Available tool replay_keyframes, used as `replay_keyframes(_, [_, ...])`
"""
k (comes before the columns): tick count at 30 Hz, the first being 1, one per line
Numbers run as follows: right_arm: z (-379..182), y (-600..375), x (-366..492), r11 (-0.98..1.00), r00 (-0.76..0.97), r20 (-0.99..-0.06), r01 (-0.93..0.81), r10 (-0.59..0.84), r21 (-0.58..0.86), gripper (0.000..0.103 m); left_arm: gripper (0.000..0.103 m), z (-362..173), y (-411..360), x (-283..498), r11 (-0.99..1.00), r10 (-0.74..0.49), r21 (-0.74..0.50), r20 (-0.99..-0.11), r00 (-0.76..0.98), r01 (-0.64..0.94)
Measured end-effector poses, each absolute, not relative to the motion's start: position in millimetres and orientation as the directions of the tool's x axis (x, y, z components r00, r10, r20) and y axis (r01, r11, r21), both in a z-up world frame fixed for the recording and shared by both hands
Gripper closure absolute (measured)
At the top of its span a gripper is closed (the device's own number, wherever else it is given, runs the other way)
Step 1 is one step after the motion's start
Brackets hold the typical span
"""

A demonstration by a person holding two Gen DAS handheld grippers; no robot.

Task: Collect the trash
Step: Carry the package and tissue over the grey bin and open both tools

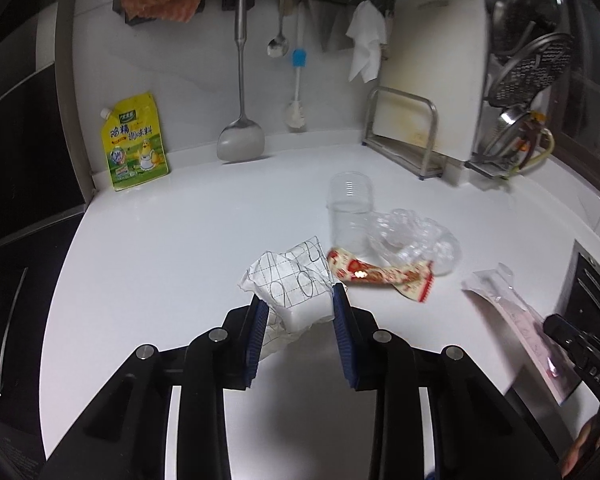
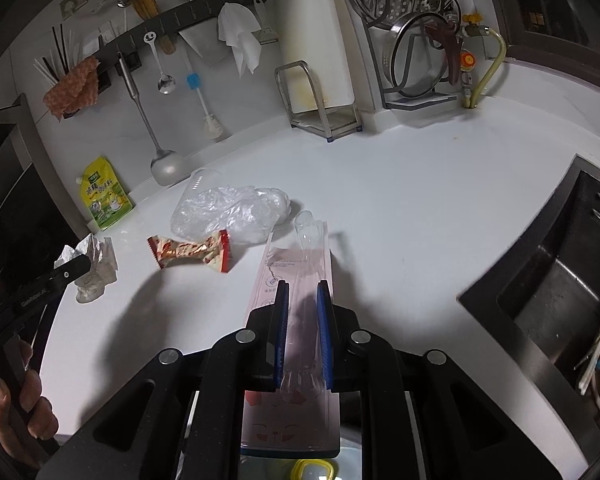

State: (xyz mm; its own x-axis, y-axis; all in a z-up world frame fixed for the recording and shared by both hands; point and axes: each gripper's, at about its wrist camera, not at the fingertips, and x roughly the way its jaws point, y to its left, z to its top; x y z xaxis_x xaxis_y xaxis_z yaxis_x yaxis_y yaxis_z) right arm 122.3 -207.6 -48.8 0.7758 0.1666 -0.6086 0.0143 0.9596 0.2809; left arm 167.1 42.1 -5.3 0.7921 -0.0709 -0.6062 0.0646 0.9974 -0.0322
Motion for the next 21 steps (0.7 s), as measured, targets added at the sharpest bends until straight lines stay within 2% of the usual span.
replay_keyframes(15, [-55.5,-188.3,8.4,0.971,0.746,-0.646,-0.004,0.162,0.24,0.09,0.071,-11.9,-4.0,42.3,0.968,-0.212,-0.032,-0.625,0.751,0.247])
replay_keyframes(17, [-59.4,-190.3,-7.9,0.972,0.741,-0.653,0.004,0.154,0.235,0.092,0.071,-15.7,-12.4,24.9,0.961,-0.231,-0.029,-0.623,0.747,0.273])
replay_keyframes(19, [-65.0,-193.5,-21.8,0.97,0.729,-0.666,0.012,0.159,0.244,0.103,0.071,-19.5,-20.9,12.2,0.956,-0.242,-0.024,-0.624,0.743,0.292])
replay_keyframes(21, [-72.5,-195.7,-33.8,0.968,0.717,-0.678,0.018,0.162,0.25,0.103,0.071,-25.9,-27.8,1.3,0.95,-0.258,-0.027,-0.632,0.731,0.311])
